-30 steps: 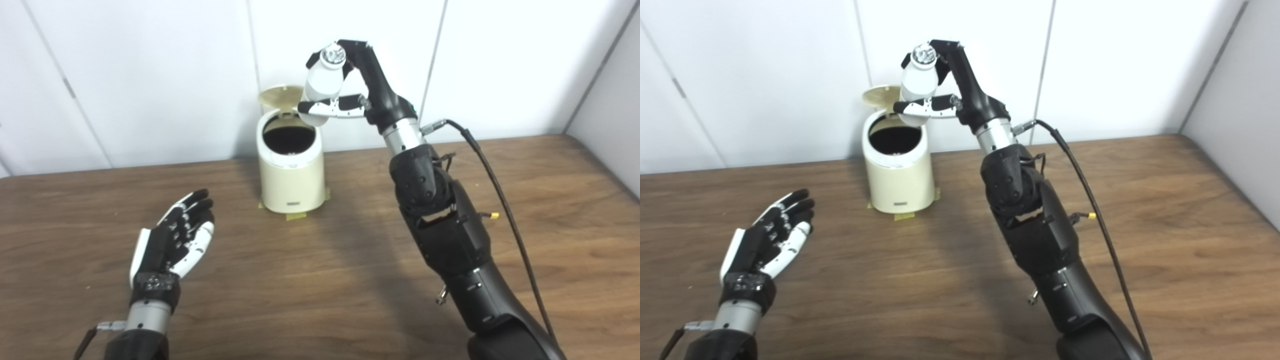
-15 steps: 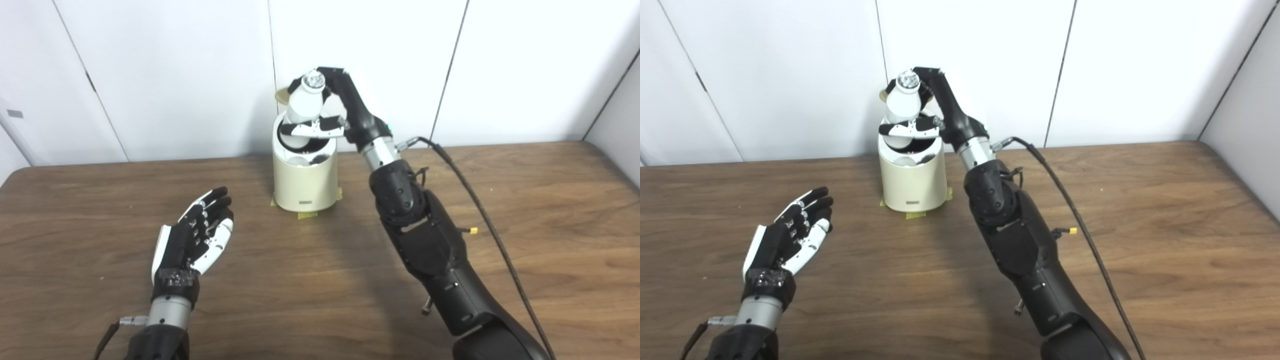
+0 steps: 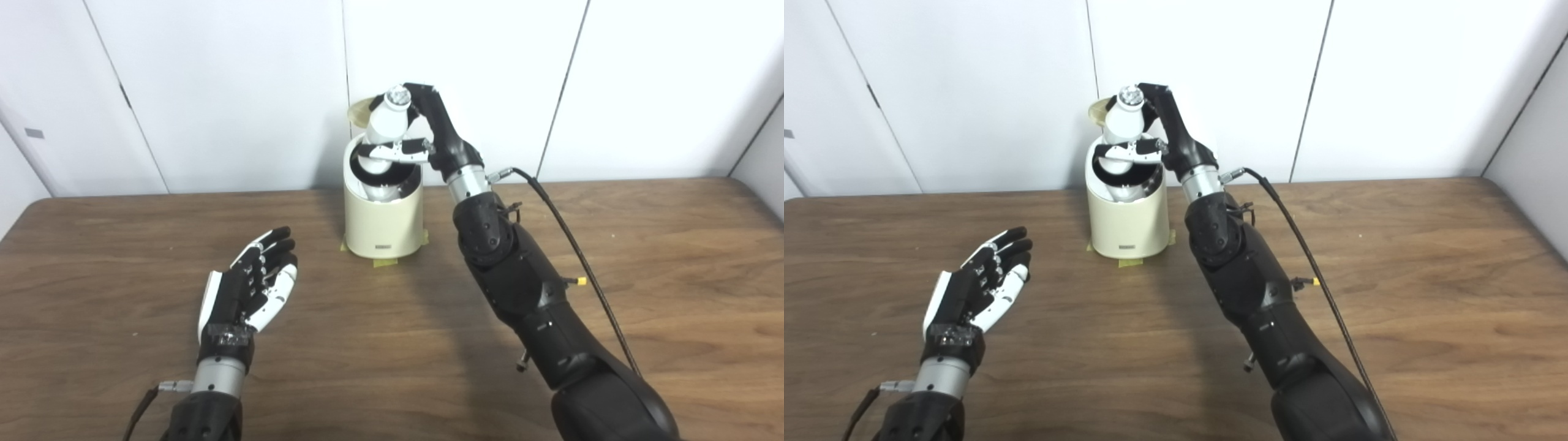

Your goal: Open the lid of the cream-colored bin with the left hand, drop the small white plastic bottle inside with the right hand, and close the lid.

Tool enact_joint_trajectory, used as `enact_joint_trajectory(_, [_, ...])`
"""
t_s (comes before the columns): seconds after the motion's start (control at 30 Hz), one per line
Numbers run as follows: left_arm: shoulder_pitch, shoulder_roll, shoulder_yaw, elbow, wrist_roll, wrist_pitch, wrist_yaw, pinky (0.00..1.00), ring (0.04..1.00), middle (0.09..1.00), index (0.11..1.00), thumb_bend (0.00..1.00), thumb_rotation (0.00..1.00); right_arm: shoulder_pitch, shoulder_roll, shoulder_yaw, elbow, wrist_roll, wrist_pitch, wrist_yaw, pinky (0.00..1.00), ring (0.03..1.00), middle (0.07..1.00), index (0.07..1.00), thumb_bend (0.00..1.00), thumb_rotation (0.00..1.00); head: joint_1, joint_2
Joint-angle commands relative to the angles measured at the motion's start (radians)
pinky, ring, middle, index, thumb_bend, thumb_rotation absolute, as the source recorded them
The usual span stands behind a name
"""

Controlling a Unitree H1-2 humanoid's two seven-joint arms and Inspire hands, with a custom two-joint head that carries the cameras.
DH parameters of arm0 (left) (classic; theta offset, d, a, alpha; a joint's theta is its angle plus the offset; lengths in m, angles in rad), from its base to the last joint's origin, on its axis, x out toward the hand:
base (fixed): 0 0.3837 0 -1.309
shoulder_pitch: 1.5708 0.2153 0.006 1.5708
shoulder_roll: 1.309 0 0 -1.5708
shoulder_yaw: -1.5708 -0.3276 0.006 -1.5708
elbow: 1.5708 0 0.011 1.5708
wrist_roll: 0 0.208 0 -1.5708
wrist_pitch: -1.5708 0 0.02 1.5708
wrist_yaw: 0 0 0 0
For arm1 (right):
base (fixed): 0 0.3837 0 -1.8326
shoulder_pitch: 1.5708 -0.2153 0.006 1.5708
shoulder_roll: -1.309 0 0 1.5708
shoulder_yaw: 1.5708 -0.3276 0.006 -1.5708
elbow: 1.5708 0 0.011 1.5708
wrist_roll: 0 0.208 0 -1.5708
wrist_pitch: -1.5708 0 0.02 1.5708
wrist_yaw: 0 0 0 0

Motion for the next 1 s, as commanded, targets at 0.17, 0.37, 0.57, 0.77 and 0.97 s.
enact_joint_trajectory(0.17, [-0.022, -0.019, -0.006, -0.016, 0.012, -0.002, -0.003, 0.80, 0.835, 0.825, 0.852, 0.25, 0.31, -0.095, -0.017, -0.007, 0.022, -0.006, -0.068, -0.049, 0.38, 0.422, 0.483, 0.503, 0.52, 0.00, -0.003, 0.006])
enact_joint_trajectory(0.37, [-0.023, -0.029, -0.005, -0.014, 0.022, -0.002, -0.006, 0.81, 0.838, 0.822, 0.851, 0.27, 0.31, -0.095, -0.026, 0.011, 0.038, -0.025, -0.091, -0.061, 0.38, 0.424, 0.495, 0.494, 0.52, 0.00, -0.005, 0.010])
enact_joint_trajectory(0.57, [-0.023, -0.035, -0.002, -0.020, 0.027, -0.002, -0.019, 0.80, 0.841, 0.825, 0.852, 0.26, 0.32, -0.084, -0.036, 0.033, 0.039, -0.041, -0.109, -0.056, 0.39, 0.431, 0.496, 0.490, 0.52, 0.00, -0.002, 0.013])
enact_joint_trajectory(0.77, [-0.024, -0.040, 0.004, -0.028, 0.041, -0.001, -0.027, 0.82, 0.845, 0.825, 0.855, 0.26, 0.33, -0.073, -0.053, 0.062, 0.030, -0.072, -0.086, -0.036, 0.39, 0.424, 0.490, 0.521, 0.52, 0.00, -0.003, 0.019])
enact_joint_trajectory(0.97, [-0.025, -0.038, 0.005, -0.033, 0.049, -0.002, -0.039, 0.81, 0.833, 0.819, 0.847, 0.26, 0.33, -0.073, -0.066, 0.092, 0.023, -0.135, -0.044, -0.046, 0.46, 0.498, 0.514, 0.494, 0.52, 0.00, -0.001, 0.021])
